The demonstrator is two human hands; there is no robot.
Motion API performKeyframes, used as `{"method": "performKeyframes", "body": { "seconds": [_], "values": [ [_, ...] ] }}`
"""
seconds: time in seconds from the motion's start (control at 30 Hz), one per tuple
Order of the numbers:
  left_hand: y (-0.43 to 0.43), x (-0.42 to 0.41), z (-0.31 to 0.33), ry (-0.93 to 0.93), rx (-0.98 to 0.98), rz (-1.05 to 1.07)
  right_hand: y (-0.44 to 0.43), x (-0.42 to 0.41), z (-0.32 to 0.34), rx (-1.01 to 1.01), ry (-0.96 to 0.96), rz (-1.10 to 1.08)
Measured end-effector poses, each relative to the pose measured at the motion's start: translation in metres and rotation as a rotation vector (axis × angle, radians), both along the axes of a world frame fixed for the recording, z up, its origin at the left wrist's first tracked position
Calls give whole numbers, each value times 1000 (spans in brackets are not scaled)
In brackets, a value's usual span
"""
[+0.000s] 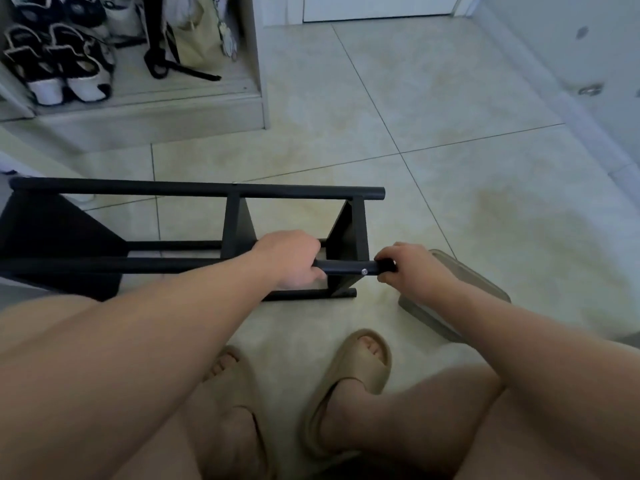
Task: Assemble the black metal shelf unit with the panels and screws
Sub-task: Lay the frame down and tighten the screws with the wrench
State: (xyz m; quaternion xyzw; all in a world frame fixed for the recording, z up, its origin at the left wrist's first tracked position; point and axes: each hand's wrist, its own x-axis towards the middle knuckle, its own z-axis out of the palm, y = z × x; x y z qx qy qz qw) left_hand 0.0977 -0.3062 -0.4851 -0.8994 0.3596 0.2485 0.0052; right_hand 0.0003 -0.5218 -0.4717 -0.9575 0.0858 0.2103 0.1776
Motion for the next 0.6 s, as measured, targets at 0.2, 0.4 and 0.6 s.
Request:
{"method": "performKeyframes", "body": {
  "seconds": [0.2, 0.4, 0.6],
  "values": [
    [6, -29, 7, 119, 33, -23, 8, -30, 11, -6, 139, 88],
    [16, -42, 7, 192, 60, -7, 19, -47, 12, -15, 206, 170],
    [16, -40, 5, 258, 56, 52, 12, -45, 12, -214, 34, 389]
  ]
}}
